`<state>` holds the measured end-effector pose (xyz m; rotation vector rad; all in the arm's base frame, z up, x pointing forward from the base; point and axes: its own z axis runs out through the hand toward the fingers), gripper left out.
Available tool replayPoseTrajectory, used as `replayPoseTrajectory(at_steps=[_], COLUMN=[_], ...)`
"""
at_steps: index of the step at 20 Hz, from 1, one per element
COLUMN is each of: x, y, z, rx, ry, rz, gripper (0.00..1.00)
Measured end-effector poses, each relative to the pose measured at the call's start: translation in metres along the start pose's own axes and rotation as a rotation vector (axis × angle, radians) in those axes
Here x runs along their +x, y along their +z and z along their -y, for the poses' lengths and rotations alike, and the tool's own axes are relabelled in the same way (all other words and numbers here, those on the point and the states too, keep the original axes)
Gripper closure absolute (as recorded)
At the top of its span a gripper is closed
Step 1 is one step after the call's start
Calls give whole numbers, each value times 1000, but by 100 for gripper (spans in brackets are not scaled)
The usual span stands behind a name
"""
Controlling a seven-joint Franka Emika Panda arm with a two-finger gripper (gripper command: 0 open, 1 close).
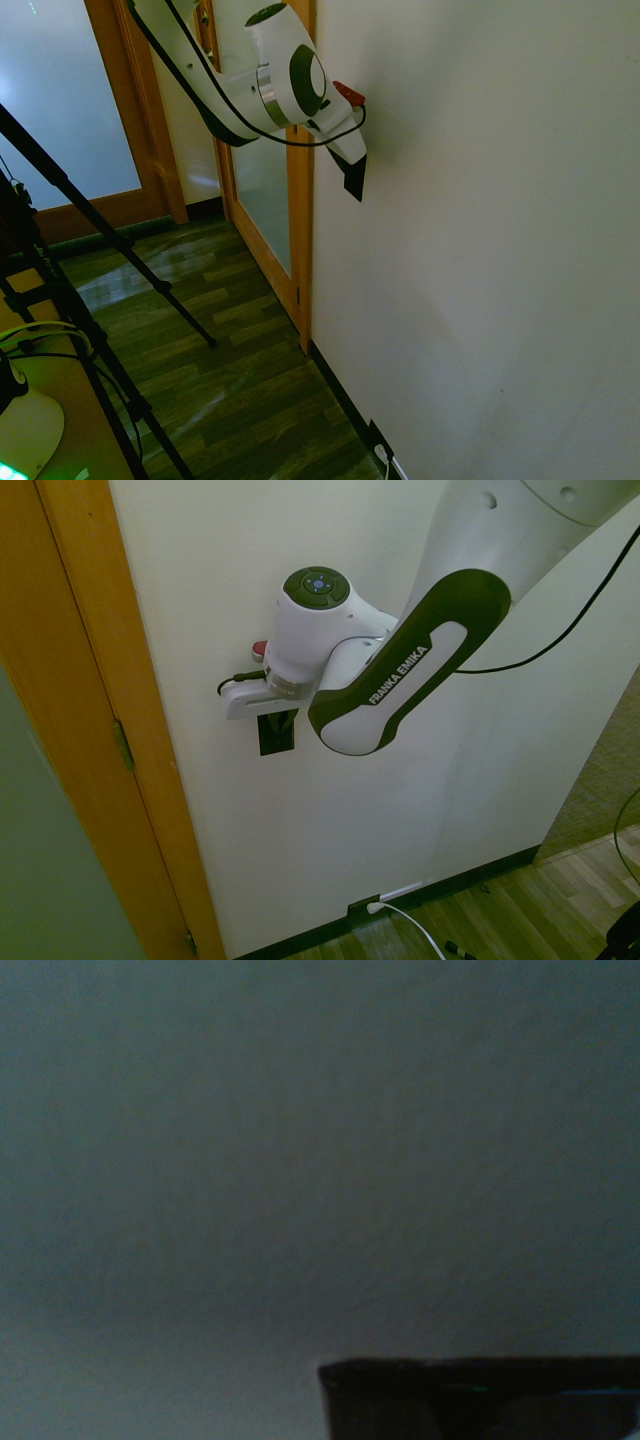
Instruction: Turn off the light
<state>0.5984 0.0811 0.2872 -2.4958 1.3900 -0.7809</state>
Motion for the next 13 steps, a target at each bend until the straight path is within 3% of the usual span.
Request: replayPoseTrajectory(at_steps=[3,4,9,13], x=[-8,-8,0,-48], y=[11,10,-52,-100], z=[0,-2,-36,-82], rx=[10,22,70,49], ry=[-6,-9,-7,-31], rz=[17,15,-59,3], gripper=[100,0,0,0])
